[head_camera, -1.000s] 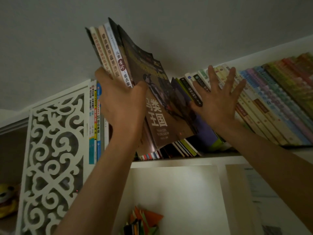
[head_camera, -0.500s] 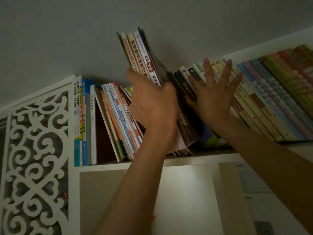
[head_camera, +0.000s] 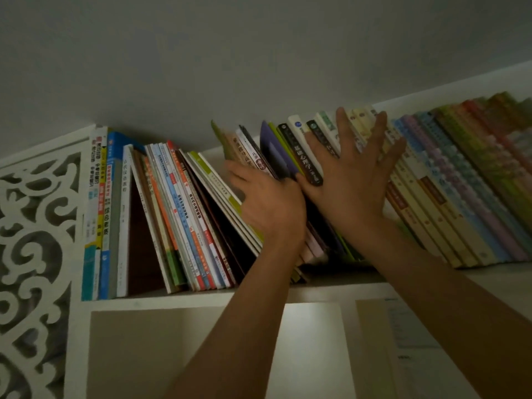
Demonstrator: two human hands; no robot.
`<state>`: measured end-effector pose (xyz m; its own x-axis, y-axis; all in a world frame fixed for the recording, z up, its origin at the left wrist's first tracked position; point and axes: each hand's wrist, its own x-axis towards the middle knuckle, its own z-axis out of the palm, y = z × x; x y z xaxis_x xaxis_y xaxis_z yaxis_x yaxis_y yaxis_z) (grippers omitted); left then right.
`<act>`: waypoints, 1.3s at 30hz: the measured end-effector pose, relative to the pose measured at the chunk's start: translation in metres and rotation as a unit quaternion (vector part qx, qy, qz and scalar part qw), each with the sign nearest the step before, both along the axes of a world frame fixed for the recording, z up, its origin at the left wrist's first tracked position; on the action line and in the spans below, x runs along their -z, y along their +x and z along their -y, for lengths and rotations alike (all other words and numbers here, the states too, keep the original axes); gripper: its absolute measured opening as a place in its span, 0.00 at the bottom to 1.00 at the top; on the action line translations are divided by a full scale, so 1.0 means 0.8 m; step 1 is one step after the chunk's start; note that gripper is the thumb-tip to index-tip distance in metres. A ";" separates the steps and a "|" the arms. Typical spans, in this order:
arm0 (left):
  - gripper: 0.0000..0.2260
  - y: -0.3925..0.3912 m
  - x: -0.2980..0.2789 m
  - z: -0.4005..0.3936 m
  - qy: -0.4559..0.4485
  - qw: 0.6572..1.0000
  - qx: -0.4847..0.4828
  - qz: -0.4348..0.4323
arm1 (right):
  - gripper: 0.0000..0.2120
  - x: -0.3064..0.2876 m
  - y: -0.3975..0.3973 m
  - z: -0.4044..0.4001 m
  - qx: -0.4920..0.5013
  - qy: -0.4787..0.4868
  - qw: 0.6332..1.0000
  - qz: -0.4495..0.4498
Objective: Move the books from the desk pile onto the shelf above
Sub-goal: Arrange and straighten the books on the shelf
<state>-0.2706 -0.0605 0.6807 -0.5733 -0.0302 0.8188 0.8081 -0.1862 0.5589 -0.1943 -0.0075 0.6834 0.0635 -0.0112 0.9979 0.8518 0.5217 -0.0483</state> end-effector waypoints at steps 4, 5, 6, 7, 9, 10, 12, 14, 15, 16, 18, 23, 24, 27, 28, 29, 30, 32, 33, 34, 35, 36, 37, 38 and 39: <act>0.34 -0.006 0.015 -0.008 -0.028 0.993 -0.036 -0.105 | 0.32 0.005 -0.002 0.002 -0.008 0.025 1.000 -0.014; 0.33 -0.010 0.016 -0.006 -0.050 0.991 -0.034 -0.122 | 0.32 0.007 -0.002 0.002 -0.007 0.024 1.000 -0.007; 0.33 -0.014 0.016 -0.001 -0.068 0.988 -0.027 -0.132 | 0.32 0.008 -0.003 0.003 -0.007 0.024 1.000 0.001; 0.33 -0.018 0.014 0.005 -0.079 0.988 -0.017 -0.131 | 0.32 0.010 -0.005 0.004 -0.007 0.025 1.000 0.011; 0.34 -0.026 0.005 0.016 -0.089 0.990 0.003 -0.107 | 0.32 0.014 -0.007 0.008 -0.007 0.021 0.999 0.023; 0.33 -0.030 0.000 0.019 -0.090 0.992 0.015 -0.092 | 0.32 0.014 -0.008 0.011 -0.004 0.016 0.999 0.029; 0.32 -0.036 -0.012 0.023 -0.108 0.991 0.029 -0.078 | 0.32 0.015 -0.008 0.013 0.004 -0.006 0.999 0.044; 0.32 -0.041 -0.019 0.027 -0.172 0.979 -0.029 -0.109 | 0.33 0.016 -0.006 0.014 0.012 -0.007 0.999 0.048; 0.32 -0.041 -0.020 0.032 -0.199 0.968 -0.077 -0.131 | 0.33 0.016 -0.005 0.016 0.016 -0.005 0.999 0.047; 0.33 -0.040 -0.018 0.040 -0.212 0.959 -0.117 -0.150 | 0.33 0.016 -0.004 0.017 0.017 -0.010 0.999 0.051; 0.36 -0.039 -0.010 0.052 -0.212 0.950 -0.157 -0.170 | 0.34 0.017 -0.003 0.019 0.018 -0.030 0.997 0.065; 0.20 -0.048 0.005 0.072 -0.182 0.957 -0.134 -0.183 | 0.33 0.017 -0.001 0.020 0.026 -0.036 0.995 0.088; 0.17 -0.050 0.006 0.080 -0.172 0.952 -0.160 -0.198 | 0.32 0.017 -0.001 0.020 0.019 -0.027 0.995 0.093; 0.14 -0.071 0.018 0.102 -0.107 0.943 -0.209 -0.236 | 0.26 0.022 -0.001 0.021 -0.033 0.006 0.995 0.098; 0.16 -0.083 0.028 0.105 -0.079 0.948 -0.192 -0.242 | 0.25 0.027 0.001 0.022 -0.063 0.021 0.993 0.100; 0.19 -0.095 0.040 0.105 -0.055 0.956 -0.163 -0.239 | 0.25 0.032 0.003 0.025 -0.095 0.041 0.989 0.111; 0.23 -0.107 0.054 0.103 -0.039 0.967 -0.129 -0.218 | 0.24 0.039 0.007 0.029 -0.120 0.065 0.982 0.129; 0.32 -0.131 0.082 0.095 -0.044 0.985 -0.073 -0.149 | 0.24 0.050 0.013 0.045 -0.132 0.108 0.969 0.176; 0.37 -0.140 0.093 0.092 -0.065 0.990 -0.052 -0.116 | 0.24 0.055 0.016 0.059 -0.120 0.095 0.967 0.202; 0.42 -0.147 0.099 0.090 -0.091 0.992 -0.028 -0.086 | 0.27 0.058 0.017 0.074 -0.091 0.044 0.969 0.225; 0.46 -0.153 0.102 0.088 -0.112 0.992 0.004 -0.061 | 0.32 0.061 0.014 0.088 -0.040 -0.029 0.969 0.241; 0.49 -0.158 0.101 0.087 -0.126 0.990 0.047 -0.042 | 0.38 0.064 0.008 0.095 0.022 -0.090 0.963 0.251; 0.53 -0.161 0.098 0.086 -0.136 0.986 0.093 -0.029 | 0.44 0.067 0.001 0.098 0.076 -0.129 0.953 0.262; 0.56 -0.164 0.094 0.085 -0.143 0.982 0.124 -0.020 | 0.50 0.069 -0.007 0.100 0.111 -0.153 0.944 0.272; 0.58 -0.165 0.091 0.084 -0.147 0.980 0.135 -0.017 | 0.54 0.070 -0.016 0.101 0.130 -0.162 0.938 0.277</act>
